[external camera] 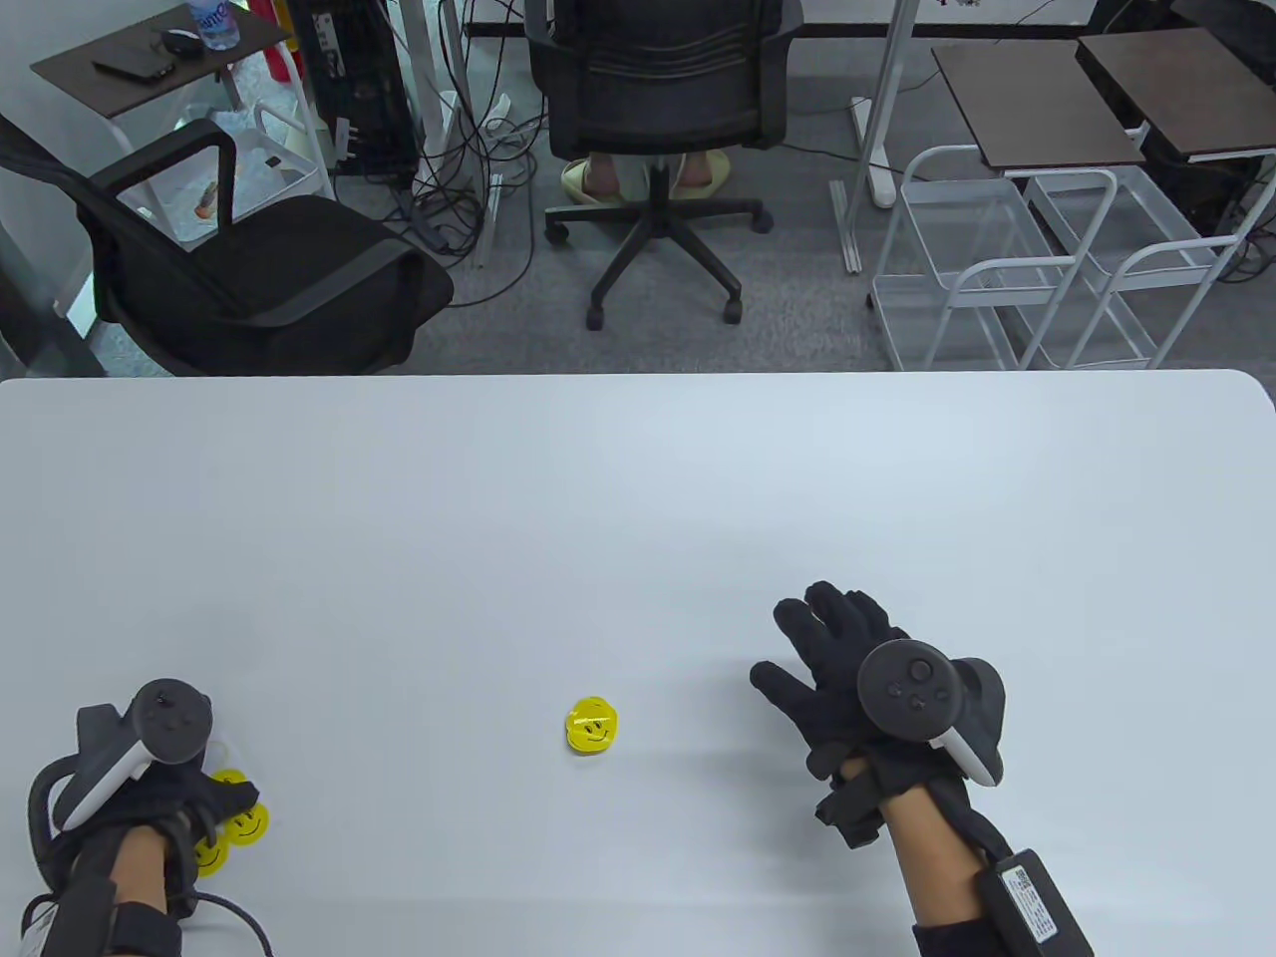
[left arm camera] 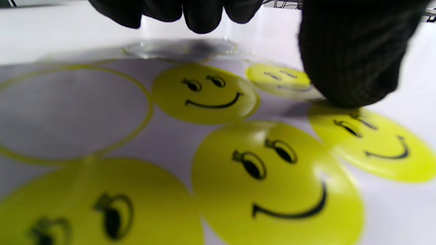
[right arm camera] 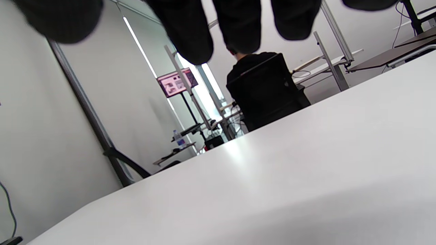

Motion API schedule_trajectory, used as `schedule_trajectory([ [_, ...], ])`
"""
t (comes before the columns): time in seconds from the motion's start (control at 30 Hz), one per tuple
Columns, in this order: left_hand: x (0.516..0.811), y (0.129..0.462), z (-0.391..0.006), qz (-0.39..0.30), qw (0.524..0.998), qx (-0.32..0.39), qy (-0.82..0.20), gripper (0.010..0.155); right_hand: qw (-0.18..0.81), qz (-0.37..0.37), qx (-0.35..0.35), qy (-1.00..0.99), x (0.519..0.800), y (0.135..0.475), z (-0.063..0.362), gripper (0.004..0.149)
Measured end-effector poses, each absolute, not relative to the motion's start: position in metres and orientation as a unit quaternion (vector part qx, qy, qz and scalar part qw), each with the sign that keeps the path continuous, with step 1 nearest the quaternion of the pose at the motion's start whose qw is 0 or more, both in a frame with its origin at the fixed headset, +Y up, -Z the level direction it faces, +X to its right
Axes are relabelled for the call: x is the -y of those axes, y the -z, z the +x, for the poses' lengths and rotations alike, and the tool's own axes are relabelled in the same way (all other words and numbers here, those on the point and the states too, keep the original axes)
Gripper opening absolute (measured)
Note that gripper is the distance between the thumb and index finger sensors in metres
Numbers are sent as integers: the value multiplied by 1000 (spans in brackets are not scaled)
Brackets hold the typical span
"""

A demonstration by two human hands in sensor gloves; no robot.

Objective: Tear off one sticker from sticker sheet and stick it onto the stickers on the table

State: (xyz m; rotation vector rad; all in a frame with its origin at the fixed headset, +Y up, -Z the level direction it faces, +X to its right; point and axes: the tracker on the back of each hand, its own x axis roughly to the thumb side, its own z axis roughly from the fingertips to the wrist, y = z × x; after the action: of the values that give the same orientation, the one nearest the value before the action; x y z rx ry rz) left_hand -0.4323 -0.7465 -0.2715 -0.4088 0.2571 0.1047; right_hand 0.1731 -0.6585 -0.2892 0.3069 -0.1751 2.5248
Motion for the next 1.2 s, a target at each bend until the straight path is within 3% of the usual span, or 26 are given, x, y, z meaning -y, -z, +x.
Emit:
schedule_trajectory([
  [0.47,745,274,-428,-190,971,-138,-39,87,292,120,52,-947,660,289,167,78],
  [0.83,728,278,-420,-117,984,-129,44,51,294,121,56,-946,660,289,167,78],
  [1.2,667,300,-374,10,996,-77,37,44,295,123,59,-946,659,288,168,79],
])
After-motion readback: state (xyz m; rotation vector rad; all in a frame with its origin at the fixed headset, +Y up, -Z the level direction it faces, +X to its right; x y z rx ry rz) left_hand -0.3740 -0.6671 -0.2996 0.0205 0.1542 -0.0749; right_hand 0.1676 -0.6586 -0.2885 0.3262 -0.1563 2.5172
